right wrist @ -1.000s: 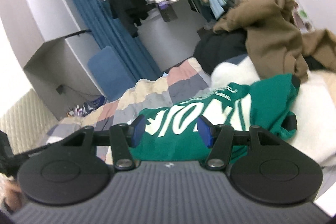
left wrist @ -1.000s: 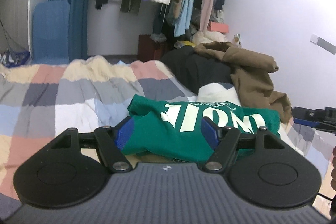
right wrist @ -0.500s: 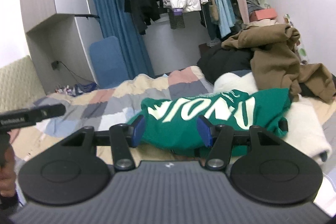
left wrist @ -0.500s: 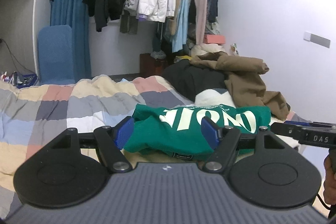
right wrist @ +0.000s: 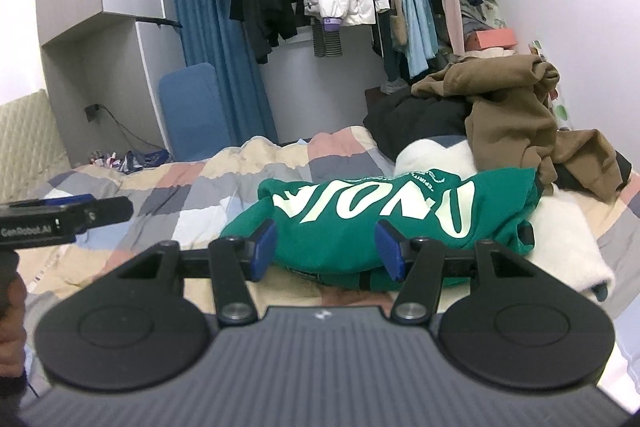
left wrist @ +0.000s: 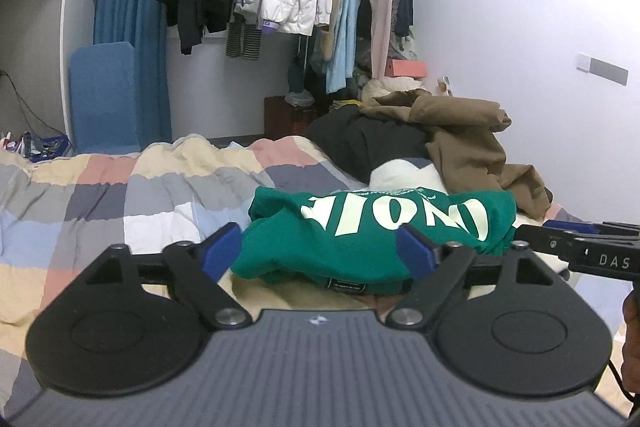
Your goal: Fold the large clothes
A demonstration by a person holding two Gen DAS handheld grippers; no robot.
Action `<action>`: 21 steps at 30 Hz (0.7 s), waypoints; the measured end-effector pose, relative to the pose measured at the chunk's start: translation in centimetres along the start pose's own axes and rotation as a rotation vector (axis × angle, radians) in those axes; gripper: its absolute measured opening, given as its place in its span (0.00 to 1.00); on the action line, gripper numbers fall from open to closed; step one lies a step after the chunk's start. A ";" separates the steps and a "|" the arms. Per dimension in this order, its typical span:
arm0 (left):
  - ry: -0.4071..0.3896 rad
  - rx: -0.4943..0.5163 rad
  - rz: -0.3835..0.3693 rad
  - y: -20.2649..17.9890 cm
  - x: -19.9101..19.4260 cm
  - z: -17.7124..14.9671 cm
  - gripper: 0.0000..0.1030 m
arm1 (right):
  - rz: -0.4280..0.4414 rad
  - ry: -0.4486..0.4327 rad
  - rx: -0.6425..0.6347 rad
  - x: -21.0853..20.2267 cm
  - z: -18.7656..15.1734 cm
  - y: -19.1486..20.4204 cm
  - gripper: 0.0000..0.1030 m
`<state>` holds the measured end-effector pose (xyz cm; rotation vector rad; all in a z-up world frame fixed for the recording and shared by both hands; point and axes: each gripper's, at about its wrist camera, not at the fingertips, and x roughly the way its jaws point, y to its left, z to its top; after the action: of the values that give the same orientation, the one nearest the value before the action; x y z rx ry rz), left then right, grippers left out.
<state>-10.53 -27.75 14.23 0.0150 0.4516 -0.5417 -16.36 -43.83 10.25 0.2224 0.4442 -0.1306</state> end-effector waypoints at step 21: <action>0.000 0.004 0.049 -0.4 -0.1 -0.2 1.00 | -0.085 0.000 -0.017 -0.1 -0.2 0.4 0.56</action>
<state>-10.89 -28.07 14.11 0.0298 0.4491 -0.4943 -16.50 -43.43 10.17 0.1866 0.4550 -0.2100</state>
